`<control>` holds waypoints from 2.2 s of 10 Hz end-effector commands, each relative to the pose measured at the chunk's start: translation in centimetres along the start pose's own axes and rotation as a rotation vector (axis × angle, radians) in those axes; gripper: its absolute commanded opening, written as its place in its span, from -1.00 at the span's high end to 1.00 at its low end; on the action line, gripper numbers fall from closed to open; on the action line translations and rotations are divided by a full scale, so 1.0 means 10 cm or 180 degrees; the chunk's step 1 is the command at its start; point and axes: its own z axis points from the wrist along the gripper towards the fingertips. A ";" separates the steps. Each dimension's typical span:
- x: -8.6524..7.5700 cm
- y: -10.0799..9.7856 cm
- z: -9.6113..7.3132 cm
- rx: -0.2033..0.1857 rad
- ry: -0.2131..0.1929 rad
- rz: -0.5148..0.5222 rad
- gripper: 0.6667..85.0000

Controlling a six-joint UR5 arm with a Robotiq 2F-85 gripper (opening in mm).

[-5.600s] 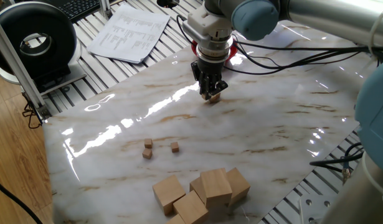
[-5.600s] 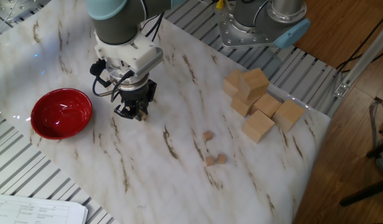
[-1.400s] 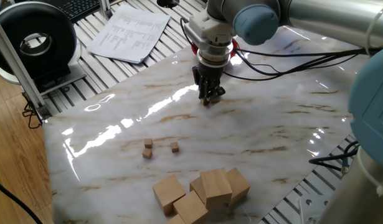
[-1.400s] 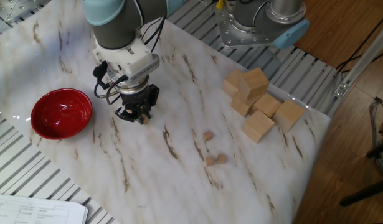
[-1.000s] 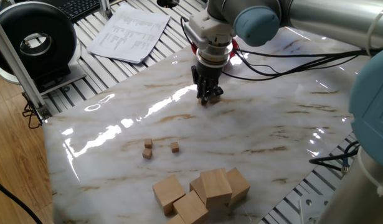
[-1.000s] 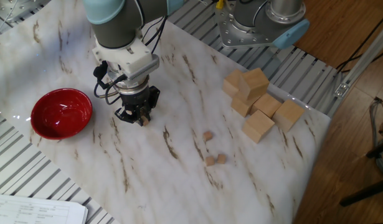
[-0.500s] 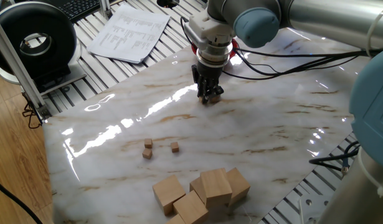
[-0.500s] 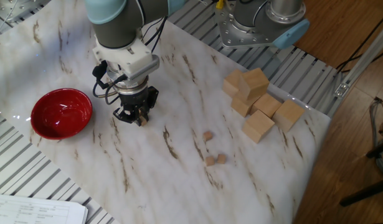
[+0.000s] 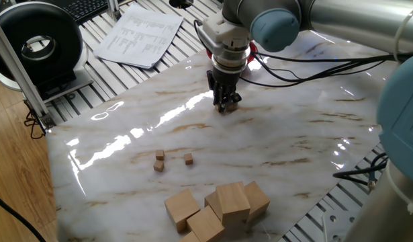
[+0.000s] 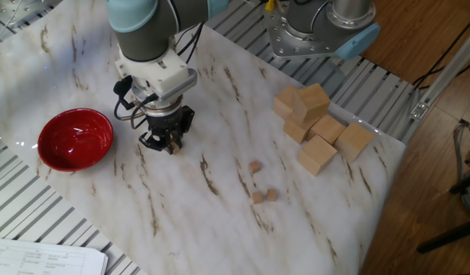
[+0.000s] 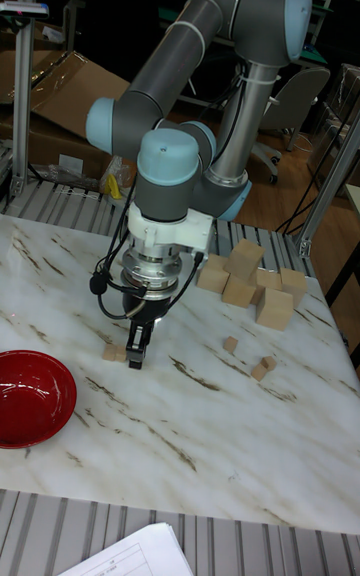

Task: Stack the blocks into a pyramid shape

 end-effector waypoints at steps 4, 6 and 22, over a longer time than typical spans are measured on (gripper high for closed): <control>-0.04 0.02 -0.03 -0.0054 0.0014 0.0066 0.99; -0.02 0.04 -0.02 -0.0060 -0.0020 0.0071 0.99; 0.05 0.01 0.00 -0.0007 0.0000 -0.0305 0.00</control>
